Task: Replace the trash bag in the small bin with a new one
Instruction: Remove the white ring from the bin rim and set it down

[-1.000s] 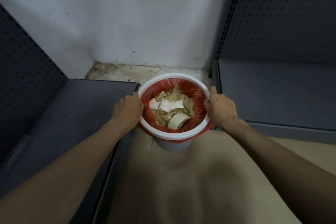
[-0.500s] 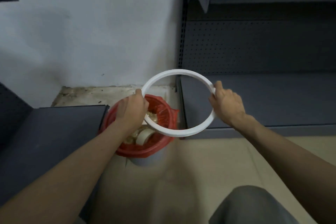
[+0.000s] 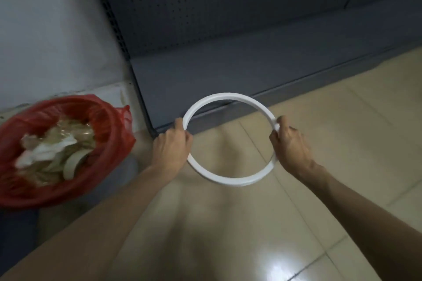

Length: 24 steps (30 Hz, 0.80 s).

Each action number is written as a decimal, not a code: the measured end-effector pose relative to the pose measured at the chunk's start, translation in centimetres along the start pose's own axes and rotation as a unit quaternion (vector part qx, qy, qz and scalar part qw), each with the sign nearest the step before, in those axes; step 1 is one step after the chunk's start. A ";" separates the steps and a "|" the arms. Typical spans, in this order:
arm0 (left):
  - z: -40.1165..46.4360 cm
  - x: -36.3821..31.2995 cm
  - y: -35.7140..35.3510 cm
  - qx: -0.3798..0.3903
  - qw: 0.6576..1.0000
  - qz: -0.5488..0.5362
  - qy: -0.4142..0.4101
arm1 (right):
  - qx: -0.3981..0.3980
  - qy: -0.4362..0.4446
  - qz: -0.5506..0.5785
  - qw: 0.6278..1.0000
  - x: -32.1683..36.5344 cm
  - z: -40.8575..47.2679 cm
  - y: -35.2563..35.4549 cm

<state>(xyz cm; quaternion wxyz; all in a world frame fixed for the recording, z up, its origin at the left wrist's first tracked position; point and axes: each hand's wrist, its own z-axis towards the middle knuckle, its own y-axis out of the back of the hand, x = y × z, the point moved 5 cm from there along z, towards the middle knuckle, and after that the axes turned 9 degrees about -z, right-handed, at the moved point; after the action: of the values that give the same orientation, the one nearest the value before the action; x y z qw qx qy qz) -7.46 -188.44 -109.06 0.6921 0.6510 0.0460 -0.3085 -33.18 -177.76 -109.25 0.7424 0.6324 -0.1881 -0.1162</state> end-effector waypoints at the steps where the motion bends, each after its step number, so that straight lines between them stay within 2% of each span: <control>1: -1.0 0.2 -1.5 0.007 1.000 -0.005 -0.005 | 0.010 -0.006 0.000 1.000 -0.9 -1.3 -1.4; 5: -4.5 1.8 -7.5 0.040 0.999 0.004 -0.028 | 0.040 -0.025 -0.016 0.999 -3.6 -5.8 -7.1; 12: -6.3 4.5 -15.1 0.120 0.989 0.076 0.031 | 0.107 -0.061 -0.027 0.992 -4.8 -7.8 -15.1; 19: -6.3 6.0 -16.9 0.148 0.984 0.073 0.059 | 0.162 -0.064 -0.071 0.982 -4.4 -7.8 -18.5; 24: -5.3 5.8 -15.9 0.166 0.982 0.055 0.073 | 0.168 -0.075 -0.077 0.980 -4.6 -7.3 -18.1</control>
<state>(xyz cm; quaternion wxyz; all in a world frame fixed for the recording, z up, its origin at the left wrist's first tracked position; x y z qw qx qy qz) -8.71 -185.07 -126.40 0.5853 0.7789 0.0091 -0.2252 -32.99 -172.46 -128.56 0.5982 0.7503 -0.2104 -0.1869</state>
